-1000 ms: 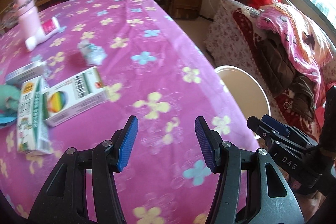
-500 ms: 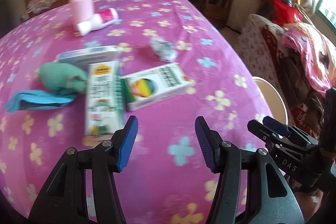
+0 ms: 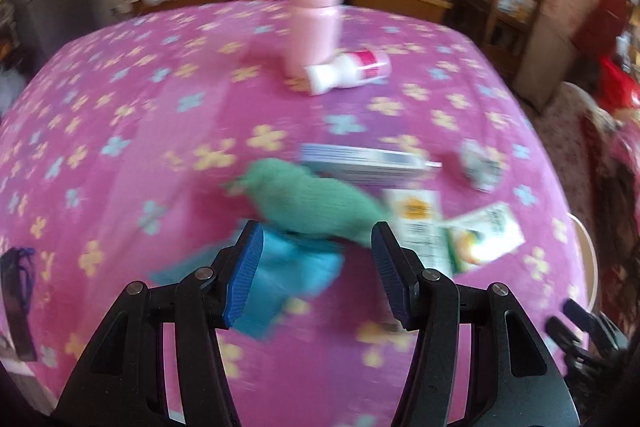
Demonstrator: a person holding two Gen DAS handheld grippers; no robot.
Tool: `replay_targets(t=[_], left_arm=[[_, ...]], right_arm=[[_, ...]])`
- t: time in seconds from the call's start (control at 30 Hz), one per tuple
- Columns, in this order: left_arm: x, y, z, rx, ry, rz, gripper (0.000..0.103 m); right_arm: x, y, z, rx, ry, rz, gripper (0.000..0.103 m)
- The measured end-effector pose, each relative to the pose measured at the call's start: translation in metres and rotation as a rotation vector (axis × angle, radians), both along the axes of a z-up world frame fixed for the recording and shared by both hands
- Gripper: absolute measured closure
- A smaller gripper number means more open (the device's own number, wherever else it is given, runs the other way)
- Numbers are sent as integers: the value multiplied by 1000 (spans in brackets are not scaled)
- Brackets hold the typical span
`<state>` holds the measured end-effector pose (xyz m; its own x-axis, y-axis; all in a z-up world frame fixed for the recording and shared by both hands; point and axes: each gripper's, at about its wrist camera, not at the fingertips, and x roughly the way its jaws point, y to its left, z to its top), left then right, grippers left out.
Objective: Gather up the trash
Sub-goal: 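Grasp the light blue wrapper with the left gripper while the right grasps the milk carton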
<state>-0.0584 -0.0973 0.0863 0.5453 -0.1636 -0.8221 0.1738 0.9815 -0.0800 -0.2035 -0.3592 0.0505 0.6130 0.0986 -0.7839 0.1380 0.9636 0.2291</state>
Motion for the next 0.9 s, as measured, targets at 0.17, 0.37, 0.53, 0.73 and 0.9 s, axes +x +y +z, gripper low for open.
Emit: replay_targets(t=[0.17, 0.37, 0.53, 0.73, 0.9], left_arm=[[2, 31, -31, -3, 97, 26, 48], [-19, 32, -60, -8, 164, -52, 48], [-18, 35, -63, -83, 194, -59, 48], [-26, 27, -63, -153, 219, -143, 41], [-28, 18, -62, -181, 216, -203, 41]], right_arm=[[6, 4, -3, 6, 10, 9, 49], [16, 13, -5, 8, 19, 30, 49], [25, 20, -4, 29, 25, 45, 48], [34, 33, -4, 43, 29, 79, 42], [41, 43, -6, 41, 39, 102, 42]])
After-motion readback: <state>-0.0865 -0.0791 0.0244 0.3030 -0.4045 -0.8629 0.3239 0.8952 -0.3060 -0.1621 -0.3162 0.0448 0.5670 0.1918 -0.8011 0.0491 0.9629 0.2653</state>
